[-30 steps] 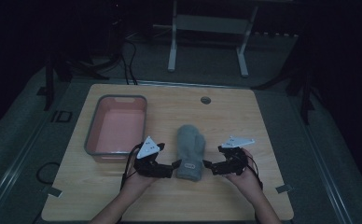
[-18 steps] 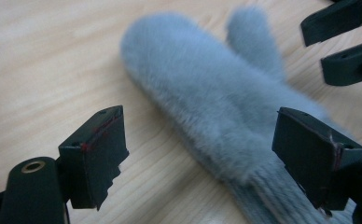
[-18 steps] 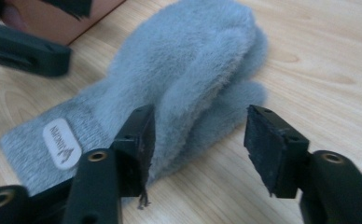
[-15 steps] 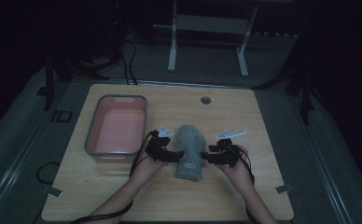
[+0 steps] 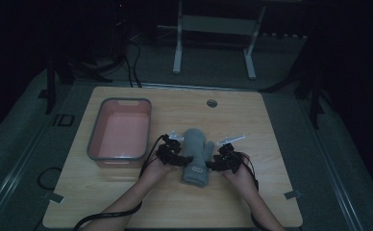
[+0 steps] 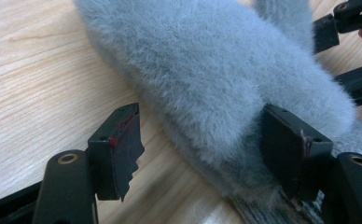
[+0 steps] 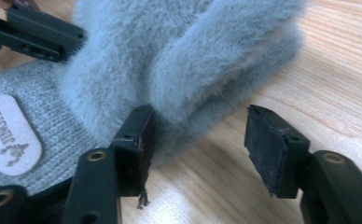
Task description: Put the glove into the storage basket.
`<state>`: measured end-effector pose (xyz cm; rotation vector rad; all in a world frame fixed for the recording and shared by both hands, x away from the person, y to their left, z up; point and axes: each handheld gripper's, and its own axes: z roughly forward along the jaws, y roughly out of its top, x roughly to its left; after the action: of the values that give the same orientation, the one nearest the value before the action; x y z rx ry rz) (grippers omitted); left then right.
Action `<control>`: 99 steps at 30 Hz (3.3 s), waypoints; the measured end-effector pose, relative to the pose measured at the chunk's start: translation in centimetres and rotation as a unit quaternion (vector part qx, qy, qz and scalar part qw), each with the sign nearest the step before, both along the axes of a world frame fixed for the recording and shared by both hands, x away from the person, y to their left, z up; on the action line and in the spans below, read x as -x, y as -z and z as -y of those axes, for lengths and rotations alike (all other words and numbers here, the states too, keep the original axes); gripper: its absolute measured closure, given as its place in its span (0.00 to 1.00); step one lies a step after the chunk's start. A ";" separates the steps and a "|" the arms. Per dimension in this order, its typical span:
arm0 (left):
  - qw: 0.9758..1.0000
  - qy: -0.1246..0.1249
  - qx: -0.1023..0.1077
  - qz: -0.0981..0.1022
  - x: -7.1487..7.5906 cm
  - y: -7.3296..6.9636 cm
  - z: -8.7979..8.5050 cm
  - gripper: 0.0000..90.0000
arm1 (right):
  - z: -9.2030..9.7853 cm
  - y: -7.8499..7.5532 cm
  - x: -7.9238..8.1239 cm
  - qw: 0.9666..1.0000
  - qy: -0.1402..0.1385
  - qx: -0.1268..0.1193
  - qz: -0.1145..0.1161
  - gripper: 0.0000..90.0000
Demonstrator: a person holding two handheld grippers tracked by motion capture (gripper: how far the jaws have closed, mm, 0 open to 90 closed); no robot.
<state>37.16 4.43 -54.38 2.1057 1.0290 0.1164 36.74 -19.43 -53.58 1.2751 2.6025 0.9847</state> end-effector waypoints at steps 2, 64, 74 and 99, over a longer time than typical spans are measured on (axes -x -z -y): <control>1.000 0.002 0.001 -0.003 -0.1 0.3 0.2 0.39 | 0.0 0.1 -0.2 1.000 -0.004 -0.004 -0.002 0.43; 0.997 0.015 0.034 0.065 -0.4 -12.6 -5.5 0.92 | -5.6 -12.3 -1.6 0.984 -0.118 -0.079 0.103 0.92; 0.997 -0.015 0.020 0.074 -0.5 -15.6 -10.5 0.92 | -10.7 -15.1 -3.2 0.978 -0.152 -0.082 0.113 0.92; 0.993 -0.106 -0.005 0.048 -1.1 -13.1 -21.8 0.91 | -24.4 -13.5 -5.9 0.976 -0.189 -0.055 0.094 0.92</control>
<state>38.28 26.28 -41.24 1.9741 1.1931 0.3252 42.65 4.92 -40.10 0.6674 2.7224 1.2514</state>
